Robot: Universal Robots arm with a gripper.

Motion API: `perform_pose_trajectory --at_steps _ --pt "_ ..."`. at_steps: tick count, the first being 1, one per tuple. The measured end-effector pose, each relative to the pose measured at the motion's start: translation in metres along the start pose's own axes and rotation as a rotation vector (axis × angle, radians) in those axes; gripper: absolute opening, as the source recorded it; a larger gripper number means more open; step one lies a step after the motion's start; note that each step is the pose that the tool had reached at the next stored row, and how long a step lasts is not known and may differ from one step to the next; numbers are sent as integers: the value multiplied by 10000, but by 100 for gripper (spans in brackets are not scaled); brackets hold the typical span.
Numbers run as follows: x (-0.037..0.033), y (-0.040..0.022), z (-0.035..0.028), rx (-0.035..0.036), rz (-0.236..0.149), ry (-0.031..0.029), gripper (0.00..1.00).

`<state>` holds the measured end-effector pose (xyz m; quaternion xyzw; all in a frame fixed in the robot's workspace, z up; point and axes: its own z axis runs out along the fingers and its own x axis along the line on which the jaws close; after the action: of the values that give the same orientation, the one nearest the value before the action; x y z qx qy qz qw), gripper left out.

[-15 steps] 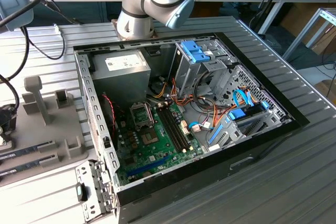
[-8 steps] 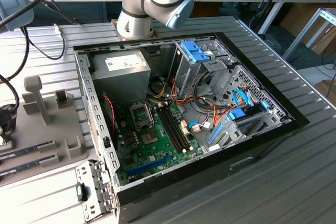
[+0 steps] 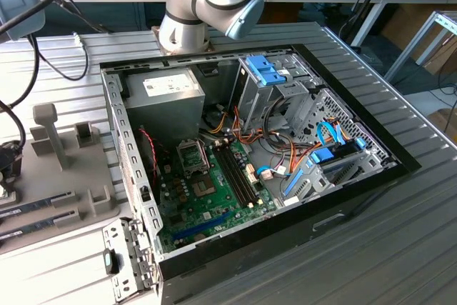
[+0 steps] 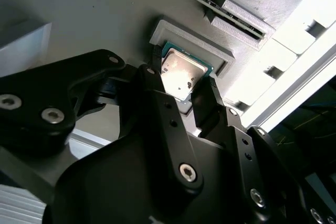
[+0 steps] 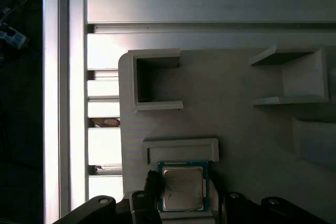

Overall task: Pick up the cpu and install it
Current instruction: 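Pick up the cpu and move it towards the insertion slot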

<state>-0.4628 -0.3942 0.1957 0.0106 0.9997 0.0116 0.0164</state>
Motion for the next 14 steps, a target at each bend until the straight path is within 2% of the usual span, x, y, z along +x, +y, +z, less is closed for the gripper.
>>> perform_pose_trajectory --at_steps 14 --pt "-5 4 -171 -10 0 1 47"
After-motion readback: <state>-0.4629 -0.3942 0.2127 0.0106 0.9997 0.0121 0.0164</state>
